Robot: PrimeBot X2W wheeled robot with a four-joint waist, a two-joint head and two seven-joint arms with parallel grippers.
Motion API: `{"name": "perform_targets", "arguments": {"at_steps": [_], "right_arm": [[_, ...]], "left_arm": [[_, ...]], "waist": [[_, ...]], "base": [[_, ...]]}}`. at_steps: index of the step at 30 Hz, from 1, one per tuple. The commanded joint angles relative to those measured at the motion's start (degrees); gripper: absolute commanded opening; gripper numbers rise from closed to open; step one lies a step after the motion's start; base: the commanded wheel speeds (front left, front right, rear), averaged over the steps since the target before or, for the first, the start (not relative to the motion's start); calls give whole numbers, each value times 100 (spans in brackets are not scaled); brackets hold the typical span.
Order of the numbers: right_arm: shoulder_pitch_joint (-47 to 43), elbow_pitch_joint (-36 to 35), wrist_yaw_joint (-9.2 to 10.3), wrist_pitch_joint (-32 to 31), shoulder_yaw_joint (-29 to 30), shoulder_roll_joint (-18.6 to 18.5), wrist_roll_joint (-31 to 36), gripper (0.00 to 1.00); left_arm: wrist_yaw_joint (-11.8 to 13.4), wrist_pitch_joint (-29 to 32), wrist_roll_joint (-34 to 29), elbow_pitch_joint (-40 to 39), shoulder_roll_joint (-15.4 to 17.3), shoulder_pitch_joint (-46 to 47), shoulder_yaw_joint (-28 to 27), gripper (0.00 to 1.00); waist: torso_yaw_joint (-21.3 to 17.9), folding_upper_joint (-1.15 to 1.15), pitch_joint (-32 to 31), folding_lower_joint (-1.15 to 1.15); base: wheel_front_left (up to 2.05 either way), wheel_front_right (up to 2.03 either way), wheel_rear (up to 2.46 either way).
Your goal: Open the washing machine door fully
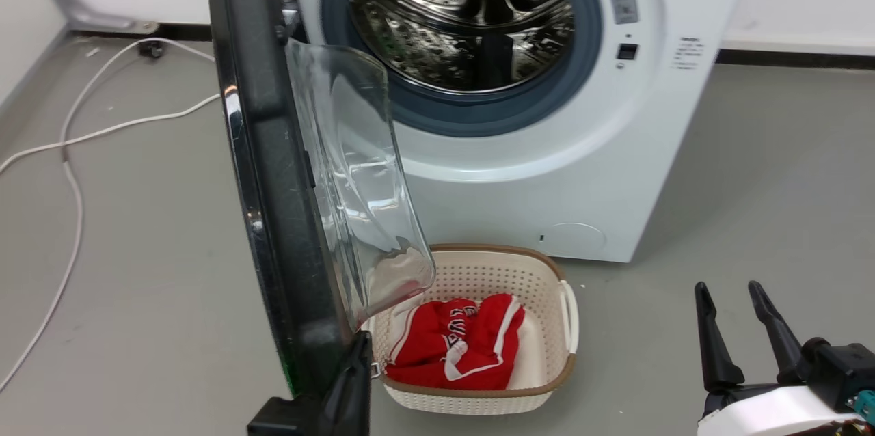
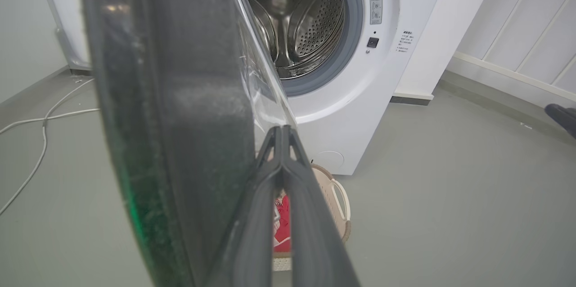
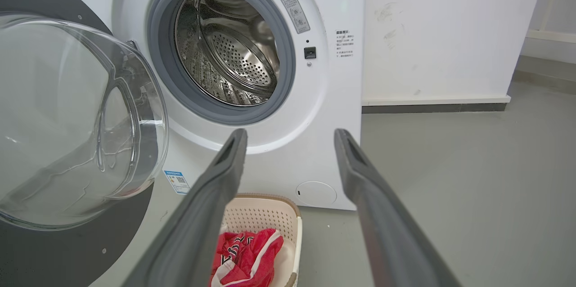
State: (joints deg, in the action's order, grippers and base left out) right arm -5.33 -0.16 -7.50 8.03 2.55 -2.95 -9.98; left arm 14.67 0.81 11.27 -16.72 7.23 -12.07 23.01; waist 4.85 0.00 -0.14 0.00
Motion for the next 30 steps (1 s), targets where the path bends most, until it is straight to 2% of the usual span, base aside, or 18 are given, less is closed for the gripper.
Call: {"name": "perform_targets", "arguments": {"at_steps": [1,7,13,23,30], "right_arm": [[-70,-44,2,21,23,12,-14,100],[-42,-48,2,52,39,13,-40,100],[37,7,2,71,1,12,-69,100],[164,27,2,93,14,11,-73,100],[259,26,2,77,64,11,-12,100]], "left_arm": [[76,14,-1,-60,71,-84,-115,0],[260,-9,67,-122,213,-161,-485,0],[418,-154,279,-33,360,-64,-1084,0],[325,-499,832,664,835,501,-2202,0],[74,-775,1200,1506,1215,982,-2783,0]], "waist": [[201,0,20,0],[591,0,69,0],[726,0,82,0],[682,0,264,0],[545,0,410,0]], "base": [[0,0,0],[0,0,0],[0,0,0],[0,0,0],[0,0,0]]}}
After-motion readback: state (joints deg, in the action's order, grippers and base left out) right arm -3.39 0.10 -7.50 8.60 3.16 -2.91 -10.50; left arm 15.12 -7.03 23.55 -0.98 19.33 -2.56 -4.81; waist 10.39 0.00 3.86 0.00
